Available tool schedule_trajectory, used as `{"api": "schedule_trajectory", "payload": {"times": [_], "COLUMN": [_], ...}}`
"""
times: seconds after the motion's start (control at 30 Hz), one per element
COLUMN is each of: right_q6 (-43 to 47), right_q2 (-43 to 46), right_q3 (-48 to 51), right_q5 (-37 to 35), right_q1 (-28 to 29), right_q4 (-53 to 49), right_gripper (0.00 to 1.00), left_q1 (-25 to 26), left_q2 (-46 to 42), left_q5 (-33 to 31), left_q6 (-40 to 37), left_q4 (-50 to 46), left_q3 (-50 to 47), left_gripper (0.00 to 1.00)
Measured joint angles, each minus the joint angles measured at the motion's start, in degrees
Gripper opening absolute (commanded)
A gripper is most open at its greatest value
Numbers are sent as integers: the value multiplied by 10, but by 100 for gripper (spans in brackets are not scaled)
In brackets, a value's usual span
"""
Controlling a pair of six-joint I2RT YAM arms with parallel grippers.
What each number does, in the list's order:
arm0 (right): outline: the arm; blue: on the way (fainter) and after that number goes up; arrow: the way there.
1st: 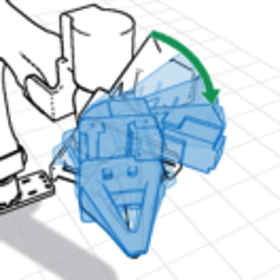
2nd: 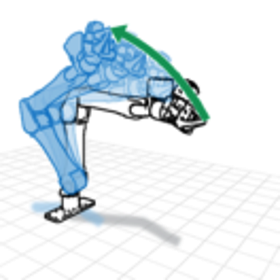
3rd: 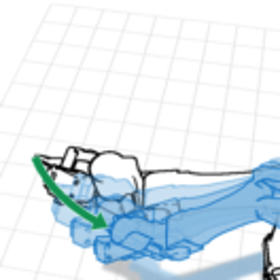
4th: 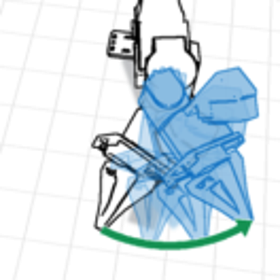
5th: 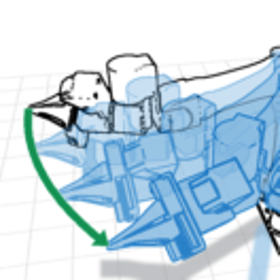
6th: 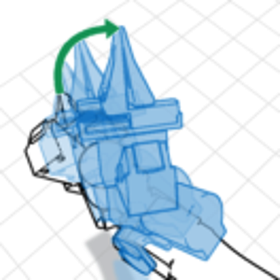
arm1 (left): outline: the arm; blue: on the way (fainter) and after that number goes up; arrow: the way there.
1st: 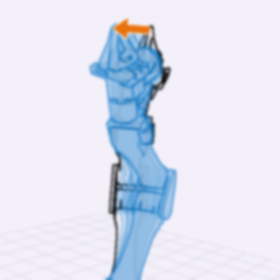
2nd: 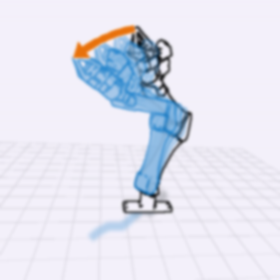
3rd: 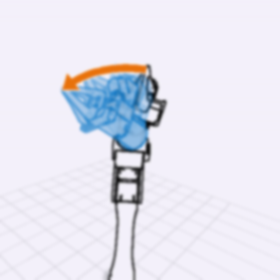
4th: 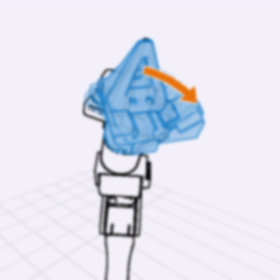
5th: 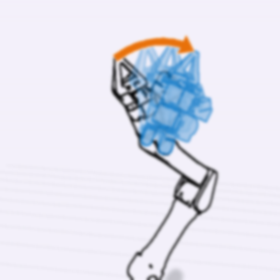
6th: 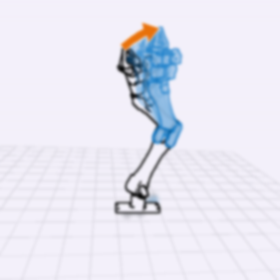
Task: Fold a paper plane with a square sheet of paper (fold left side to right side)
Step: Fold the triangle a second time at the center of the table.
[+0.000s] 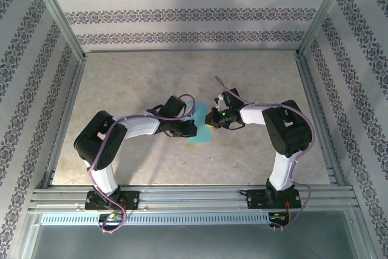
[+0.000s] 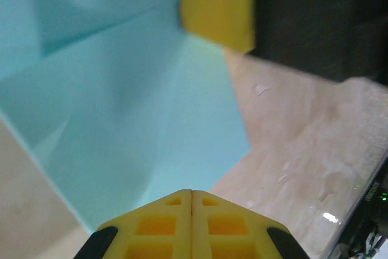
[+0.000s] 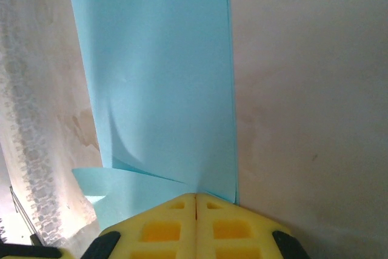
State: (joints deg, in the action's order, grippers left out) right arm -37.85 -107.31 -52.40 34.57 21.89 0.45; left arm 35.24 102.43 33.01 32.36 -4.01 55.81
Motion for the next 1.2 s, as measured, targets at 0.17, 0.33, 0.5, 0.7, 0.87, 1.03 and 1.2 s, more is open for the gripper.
{"api": "schedule_trajectory", "payload": {"times": [0.17,0.33,0.5,0.7,0.87,1.03,1.2], "right_q6": [3,3,3,4,5,6,8], "right_q2": [0,-1,-2,-3,-5,-7,-7], "right_q3": [0,-3,-3,-3,-4,-5,-5], "right_q5": [0,1,1,4,8,14,16], "right_q1": [0,0,0,0,0,-4,-4], "right_q4": [-1,-4,-4,-3,-4,-4,-4], "right_gripper": [0,0,0,0,0,0,0], "left_q1": [0,0,0,0,0,0,0], "left_q2": [31,74,88,90,89,82,64], "left_q5": [7,13,13,10,12,11,11], "left_q6": [-13,-25,-33,-37,-37,-37,-37], "left_q4": [-2,-12,-18,-18,-9,10,23], "left_q3": [42,67,71,68,59,43,15], "left_gripper": [7,6,6,6,7,6,6]}}
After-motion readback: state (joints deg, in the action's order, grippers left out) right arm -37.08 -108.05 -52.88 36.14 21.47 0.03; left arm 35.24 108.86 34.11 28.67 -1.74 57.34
